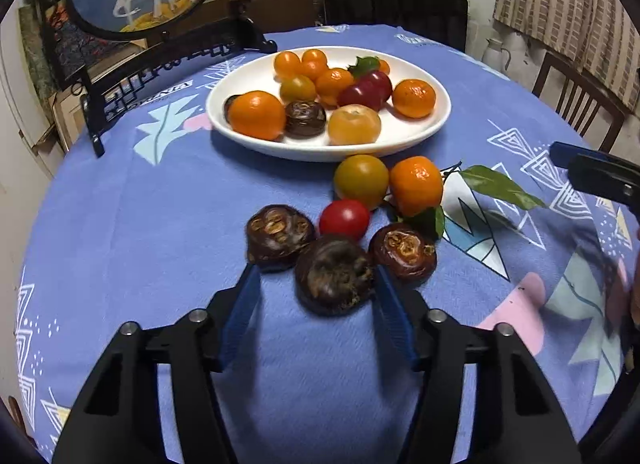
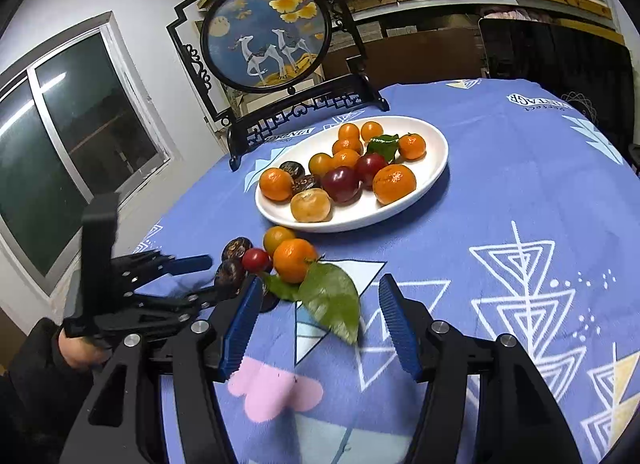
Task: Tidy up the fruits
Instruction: 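Grasp a dark brown fruit with the left gripper while the right gripper grasps another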
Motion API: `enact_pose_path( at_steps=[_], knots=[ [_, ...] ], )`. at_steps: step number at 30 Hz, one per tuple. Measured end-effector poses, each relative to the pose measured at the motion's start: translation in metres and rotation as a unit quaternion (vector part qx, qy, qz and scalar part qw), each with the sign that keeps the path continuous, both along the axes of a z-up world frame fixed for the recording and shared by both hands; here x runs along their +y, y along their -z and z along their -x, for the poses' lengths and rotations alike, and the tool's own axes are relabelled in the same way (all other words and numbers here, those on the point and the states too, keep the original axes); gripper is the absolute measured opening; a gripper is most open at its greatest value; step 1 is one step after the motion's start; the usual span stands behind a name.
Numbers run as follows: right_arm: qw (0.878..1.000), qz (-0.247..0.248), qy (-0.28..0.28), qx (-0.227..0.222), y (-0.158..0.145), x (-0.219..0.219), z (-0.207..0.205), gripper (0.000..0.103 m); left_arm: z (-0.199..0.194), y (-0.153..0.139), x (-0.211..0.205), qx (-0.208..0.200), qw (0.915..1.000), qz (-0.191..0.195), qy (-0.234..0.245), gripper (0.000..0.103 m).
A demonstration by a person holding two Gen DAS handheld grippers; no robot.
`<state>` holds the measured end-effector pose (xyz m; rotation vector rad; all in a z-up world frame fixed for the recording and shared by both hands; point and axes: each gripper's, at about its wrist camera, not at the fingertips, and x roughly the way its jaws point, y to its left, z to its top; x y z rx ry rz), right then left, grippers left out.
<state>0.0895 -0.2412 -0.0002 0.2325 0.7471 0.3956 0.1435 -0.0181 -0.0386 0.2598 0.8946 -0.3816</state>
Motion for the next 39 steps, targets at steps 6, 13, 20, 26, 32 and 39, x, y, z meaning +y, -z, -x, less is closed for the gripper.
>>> enact_pose_path(
  at_steps=[6,13,20,26,32,39],
  knots=[
    [1.0,0.001,0.007,0.001,0.0,-0.005,0.011,0.061,-0.013,0.01,-0.001,0.033,0.9994,0.013,-0.003,0.054],
    [0.999,0.01,-0.029,0.032,0.009,0.014,0.011,0.061,0.0,-0.014,0.02,-0.029,0.9963,0.078,-0.022,0.041],
    [0.99,0.09,-0.096,0.048,0.022,0.084,-0.001,0.061,0.0,-0.023,0.038,-0.045,0.9899,0.124,-0.051,0.041],
    [0.985,0.111,-0.102,0.079,0.036,0.113,-0.03,0.054,0.0,-0.025,0.047,-0.047,0.9864,0.147,-0.058,0.042],
    [0.982,0.145,-0.082,0.084,0.047,0.126,-0.051,0.046,-0.002,-0.023,0.049,-0.04,0.9854,0.154,-0.059,0.041],
    [0.987,0.123,-0.073,0.069,0.041,0.116,-0.047,0.041,0.001,-0.022,0.042,-0.041,0.988,0.141,-0.048,0.042]
  ],
)
